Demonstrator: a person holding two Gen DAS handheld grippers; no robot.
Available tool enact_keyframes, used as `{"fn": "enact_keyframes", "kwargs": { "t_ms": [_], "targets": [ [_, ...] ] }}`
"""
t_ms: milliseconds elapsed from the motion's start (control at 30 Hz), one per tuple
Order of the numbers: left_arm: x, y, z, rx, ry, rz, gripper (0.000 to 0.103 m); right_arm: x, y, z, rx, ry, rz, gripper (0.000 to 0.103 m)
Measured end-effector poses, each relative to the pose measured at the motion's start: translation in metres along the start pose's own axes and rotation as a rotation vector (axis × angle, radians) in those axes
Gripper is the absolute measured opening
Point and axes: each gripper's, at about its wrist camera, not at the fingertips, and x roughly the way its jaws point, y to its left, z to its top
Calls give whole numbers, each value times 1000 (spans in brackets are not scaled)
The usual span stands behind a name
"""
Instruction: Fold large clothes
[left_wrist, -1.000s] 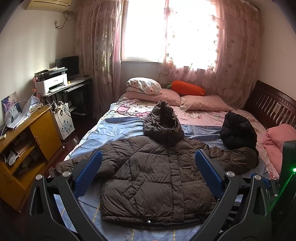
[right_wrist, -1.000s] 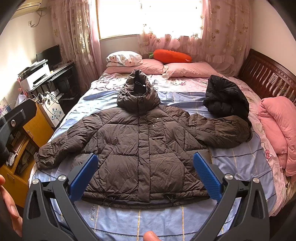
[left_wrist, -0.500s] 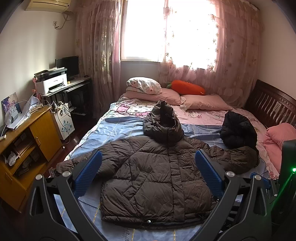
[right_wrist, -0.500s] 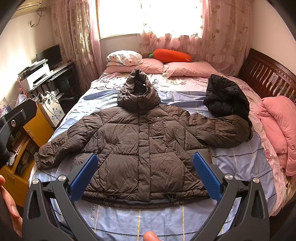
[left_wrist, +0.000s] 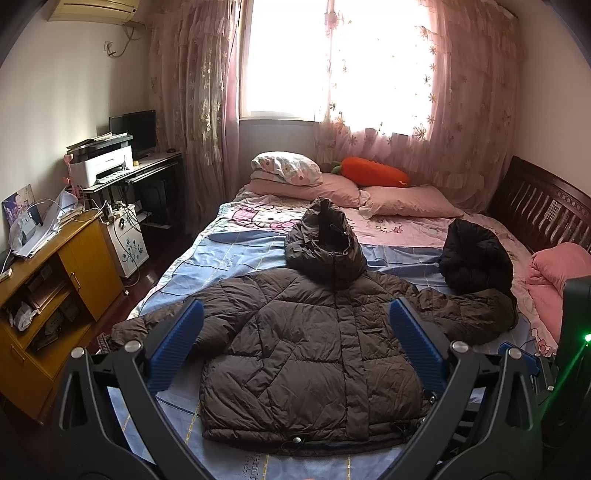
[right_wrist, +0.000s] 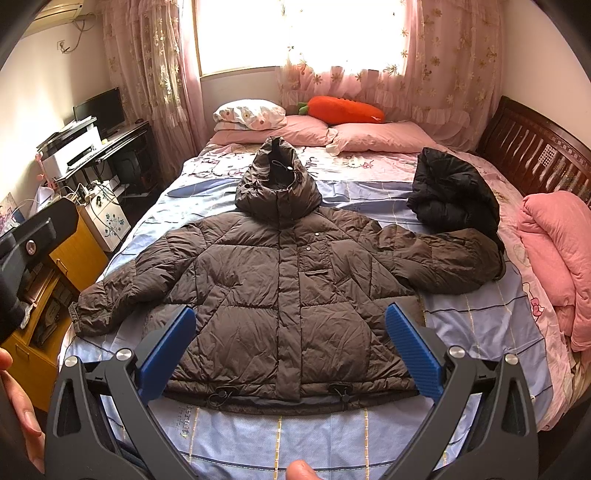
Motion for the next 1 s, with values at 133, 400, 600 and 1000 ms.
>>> {"fn": "enact_keyframes", "kwargs": {
  "t_ms": [133, 400, 600, 1000],
  "targets": [
    [0, 0, 0, 0, 2, 1, 101, 0, 0, 0, -2, -2, 2, 102],
    [12, 6, -4, -10, 39, -1, 101, 11, -7, 4, -23, 21, -21, 102],
    [72, 20, -9, -110, 244, -124, 101, 77, -124, 27, 145, 140, -110, 102],
    [248, -113, -86, 250, 491, -117, 101, 256, -469, -44, 1104, 264, 19, 98]
  ]
}}
